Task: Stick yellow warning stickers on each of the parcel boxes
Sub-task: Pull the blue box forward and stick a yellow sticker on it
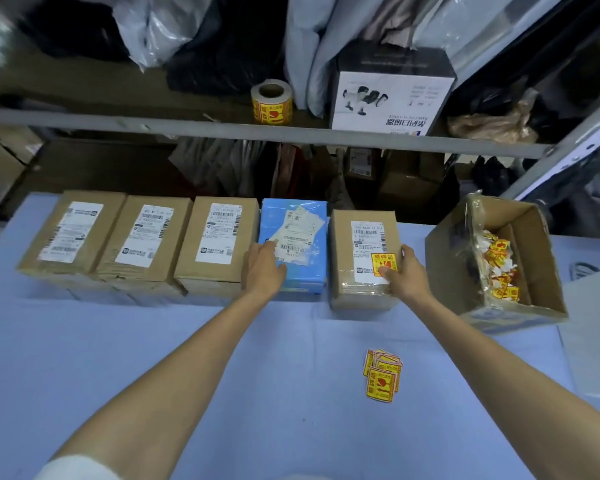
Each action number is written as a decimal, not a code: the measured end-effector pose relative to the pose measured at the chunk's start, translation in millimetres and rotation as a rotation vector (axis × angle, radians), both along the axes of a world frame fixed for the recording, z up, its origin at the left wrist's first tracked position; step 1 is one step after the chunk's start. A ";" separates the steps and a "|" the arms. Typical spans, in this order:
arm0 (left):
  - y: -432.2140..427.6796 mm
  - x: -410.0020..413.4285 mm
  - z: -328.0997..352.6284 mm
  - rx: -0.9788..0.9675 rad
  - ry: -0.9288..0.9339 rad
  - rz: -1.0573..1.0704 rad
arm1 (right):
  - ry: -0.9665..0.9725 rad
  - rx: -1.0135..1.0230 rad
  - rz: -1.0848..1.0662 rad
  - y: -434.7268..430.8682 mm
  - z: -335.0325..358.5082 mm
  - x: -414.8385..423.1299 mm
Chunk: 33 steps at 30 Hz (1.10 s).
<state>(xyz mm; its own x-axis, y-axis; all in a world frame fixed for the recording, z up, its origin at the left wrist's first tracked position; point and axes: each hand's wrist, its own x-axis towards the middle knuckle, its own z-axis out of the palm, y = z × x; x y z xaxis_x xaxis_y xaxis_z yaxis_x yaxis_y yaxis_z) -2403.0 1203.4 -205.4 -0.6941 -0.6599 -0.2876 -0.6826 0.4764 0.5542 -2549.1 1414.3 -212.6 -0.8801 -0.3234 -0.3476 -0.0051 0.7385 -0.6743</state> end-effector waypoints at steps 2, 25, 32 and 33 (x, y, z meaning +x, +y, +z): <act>-6.1 5.4 0.4 0.025 -0.021 -0.017 | 0.212 0.099 0.023 -12.1 4.4 11.0; -15.7 39.1 -9.7 0.245 -0.074 -0.030 | 0.019 0.354 0.120 -119.9 -12.0 116.2; -0.6 91.1 -10.7 0.298 -0.064 -0.046 | 0.039 0.265 0.114 -82.0 -11.6 164.4; 2.8 99.5 -12.0 0.308 -0.059 -0.048 | 0.024 0.231 0.101 -78.0 -12.1 171.1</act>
